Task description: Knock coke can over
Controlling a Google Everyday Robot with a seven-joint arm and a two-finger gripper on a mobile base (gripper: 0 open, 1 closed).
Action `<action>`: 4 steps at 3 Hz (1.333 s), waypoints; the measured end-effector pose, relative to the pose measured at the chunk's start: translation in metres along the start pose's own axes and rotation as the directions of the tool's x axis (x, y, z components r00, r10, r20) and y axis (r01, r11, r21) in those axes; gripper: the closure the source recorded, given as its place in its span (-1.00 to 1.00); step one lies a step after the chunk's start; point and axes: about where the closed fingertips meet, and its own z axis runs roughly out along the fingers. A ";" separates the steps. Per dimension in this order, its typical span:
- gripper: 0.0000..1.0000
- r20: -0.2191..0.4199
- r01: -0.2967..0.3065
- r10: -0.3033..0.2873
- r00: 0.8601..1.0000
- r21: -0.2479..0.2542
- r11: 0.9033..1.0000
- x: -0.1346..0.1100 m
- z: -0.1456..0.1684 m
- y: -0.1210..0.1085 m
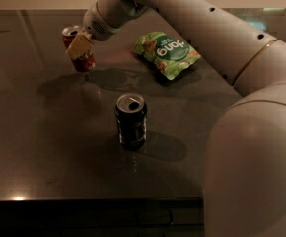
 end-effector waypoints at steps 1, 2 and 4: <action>1.00 -0.097 0.065 -0.066 0.993 -0.013 0.998 0.005 -0.034 0.004; 1.00 -0.228 0.148 -0.156 0.961 -0.049 0.988 0.016 -0.058 0.007; 1.00 -0.437 0.254 -0.327 0.838 -0.217 0.942 0.050 -0.060 0.014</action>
Offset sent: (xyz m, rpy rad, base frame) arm -0.0372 -0.0911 0.0403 -0.4674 -0.0285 0.2096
